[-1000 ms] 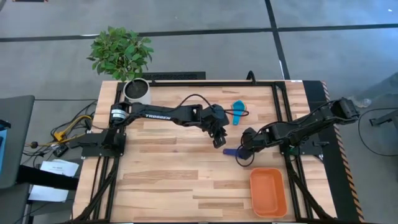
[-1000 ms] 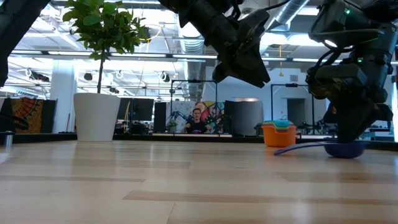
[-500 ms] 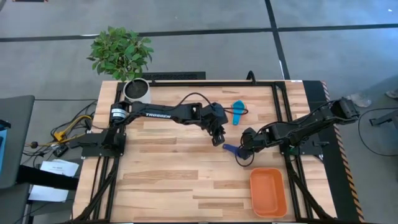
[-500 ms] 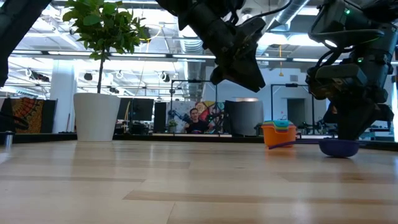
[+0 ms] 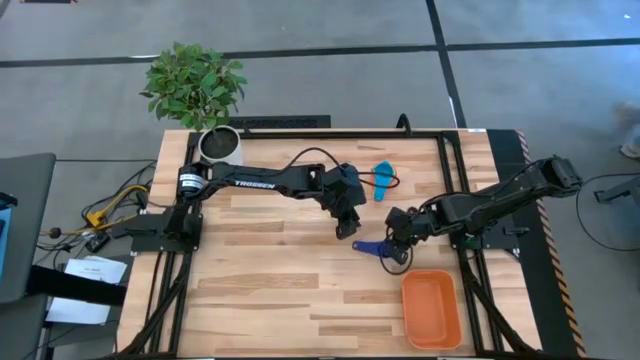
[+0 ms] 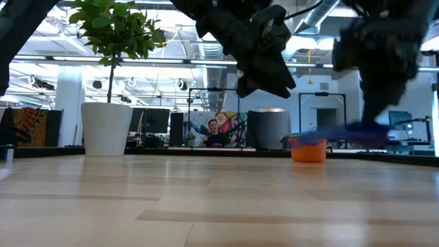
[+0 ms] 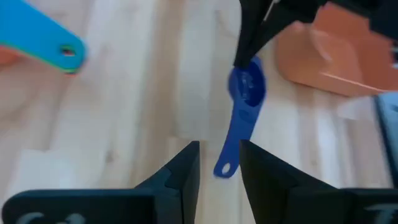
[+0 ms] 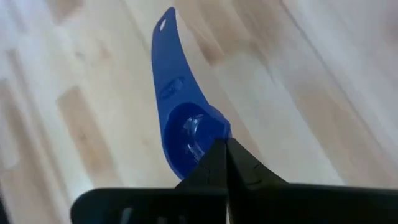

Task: Nest measuring cups in basket
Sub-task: Stack the blue measuring cup on top of the light blue measuring cup

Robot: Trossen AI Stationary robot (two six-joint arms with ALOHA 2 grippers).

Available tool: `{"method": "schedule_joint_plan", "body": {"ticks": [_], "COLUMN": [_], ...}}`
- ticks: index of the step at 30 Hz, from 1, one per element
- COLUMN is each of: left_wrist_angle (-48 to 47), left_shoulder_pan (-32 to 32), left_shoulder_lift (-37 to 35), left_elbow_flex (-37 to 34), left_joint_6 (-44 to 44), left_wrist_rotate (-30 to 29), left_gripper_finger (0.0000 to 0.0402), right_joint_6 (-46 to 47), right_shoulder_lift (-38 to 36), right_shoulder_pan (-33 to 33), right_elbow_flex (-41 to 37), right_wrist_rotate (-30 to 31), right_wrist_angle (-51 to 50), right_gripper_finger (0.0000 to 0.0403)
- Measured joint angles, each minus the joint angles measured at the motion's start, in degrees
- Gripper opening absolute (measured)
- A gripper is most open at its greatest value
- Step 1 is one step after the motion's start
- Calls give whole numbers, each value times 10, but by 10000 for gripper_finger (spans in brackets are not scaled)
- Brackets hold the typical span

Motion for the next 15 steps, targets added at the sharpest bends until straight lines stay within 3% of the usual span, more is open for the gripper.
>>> {"method": "schedule_joint_plan", "body": {"ticks": [6, 15], "left_wrist_angle": [7, 18], "left_shoulder_pan": [6, -3], "left_shoulder_lift": [7, 8], "left_elbow_flex": [0, 0], "left_joint_6": [19, 14], "left_wrist_rotate": [116, 132], "left_gripper_finger": [115, 116], "right_joint_6": [-78, -116], "right_shoulder_lift": [-1, -1], "right_shoulder_pan": [-2, -2], "right_elbow_flex": [77, 118], "right_wrist_rotate": [-6, -6], "right_wrist_angle": [-45, -62], "right_gripper_finger": [13, 12]}}
